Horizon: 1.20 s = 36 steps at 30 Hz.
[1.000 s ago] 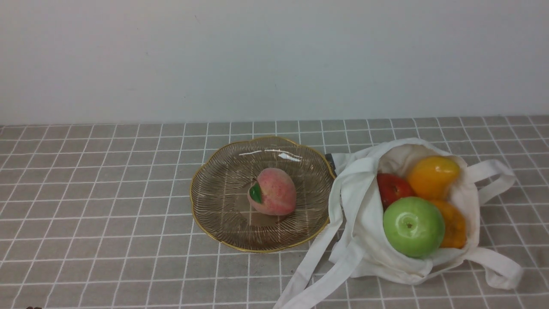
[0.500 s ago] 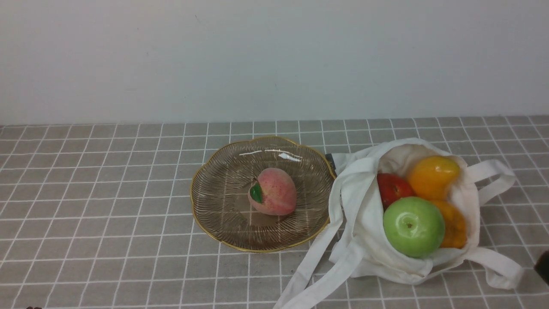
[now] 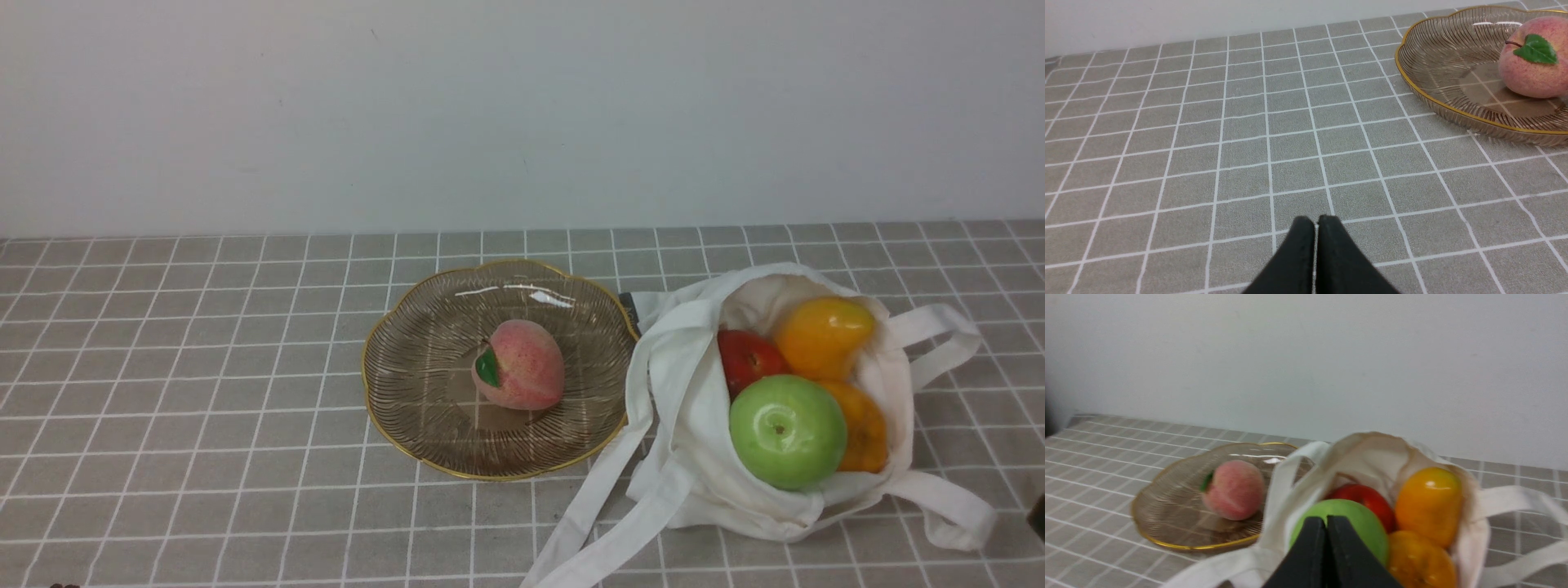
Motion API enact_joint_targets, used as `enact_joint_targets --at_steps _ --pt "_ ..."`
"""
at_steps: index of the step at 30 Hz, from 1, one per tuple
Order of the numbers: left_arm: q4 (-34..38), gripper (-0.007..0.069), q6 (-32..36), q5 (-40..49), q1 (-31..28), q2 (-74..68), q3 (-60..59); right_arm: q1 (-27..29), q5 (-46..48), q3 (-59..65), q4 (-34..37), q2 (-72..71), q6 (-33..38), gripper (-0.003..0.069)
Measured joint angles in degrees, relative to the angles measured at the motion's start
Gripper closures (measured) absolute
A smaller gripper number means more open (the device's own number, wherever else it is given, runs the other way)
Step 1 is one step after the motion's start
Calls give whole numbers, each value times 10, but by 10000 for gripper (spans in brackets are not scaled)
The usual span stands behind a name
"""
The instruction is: Take the fruit out of the bag on the grey coffee tablecloth and place them on the plate.
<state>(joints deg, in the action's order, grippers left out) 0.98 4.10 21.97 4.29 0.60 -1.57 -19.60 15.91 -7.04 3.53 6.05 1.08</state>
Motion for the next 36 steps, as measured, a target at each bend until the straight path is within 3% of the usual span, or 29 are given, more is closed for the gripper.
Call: enact_joint_targets --at_steps 11,36 --pt "0 632 0 0 0 0 0 154 6 86 -35 -65 -28 673" --pt "0 632 0 0 0 0 0 162 46 86 -29 -65 -30 673"
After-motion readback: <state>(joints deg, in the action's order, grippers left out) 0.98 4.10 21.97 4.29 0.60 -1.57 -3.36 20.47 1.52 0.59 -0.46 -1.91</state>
